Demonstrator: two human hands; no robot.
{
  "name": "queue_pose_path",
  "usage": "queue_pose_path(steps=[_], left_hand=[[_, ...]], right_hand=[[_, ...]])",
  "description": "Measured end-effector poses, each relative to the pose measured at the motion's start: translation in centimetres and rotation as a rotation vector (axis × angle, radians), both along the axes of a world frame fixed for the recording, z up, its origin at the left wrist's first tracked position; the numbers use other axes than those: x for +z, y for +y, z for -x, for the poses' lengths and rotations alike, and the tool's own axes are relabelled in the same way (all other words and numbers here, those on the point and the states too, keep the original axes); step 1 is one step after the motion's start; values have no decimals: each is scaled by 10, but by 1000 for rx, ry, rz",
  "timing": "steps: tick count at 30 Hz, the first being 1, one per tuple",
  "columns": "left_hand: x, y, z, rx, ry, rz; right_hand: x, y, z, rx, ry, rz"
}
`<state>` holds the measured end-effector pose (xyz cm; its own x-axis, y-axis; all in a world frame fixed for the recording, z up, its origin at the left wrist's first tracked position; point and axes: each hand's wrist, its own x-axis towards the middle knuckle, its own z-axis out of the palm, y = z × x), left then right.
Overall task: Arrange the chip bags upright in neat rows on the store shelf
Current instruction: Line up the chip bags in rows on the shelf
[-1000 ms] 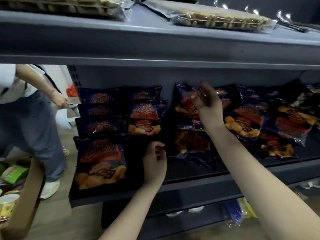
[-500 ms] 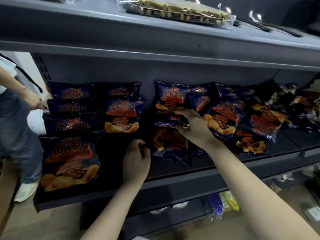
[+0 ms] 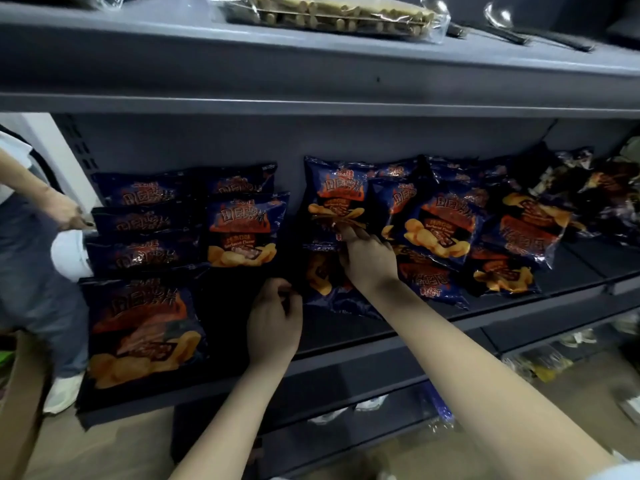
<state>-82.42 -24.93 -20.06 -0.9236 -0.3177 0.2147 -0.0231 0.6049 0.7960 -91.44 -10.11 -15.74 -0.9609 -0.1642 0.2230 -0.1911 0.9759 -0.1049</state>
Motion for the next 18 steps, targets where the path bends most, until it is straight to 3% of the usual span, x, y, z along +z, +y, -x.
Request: queue_pose_path(steps=[11,18], left_hand=[[1,0,-3,-22,5,17],[0,0,-2,-27,4,27]], right_hand=[[-22,5,-11,0,204,179],[-22,7,-11,0,178,222]])
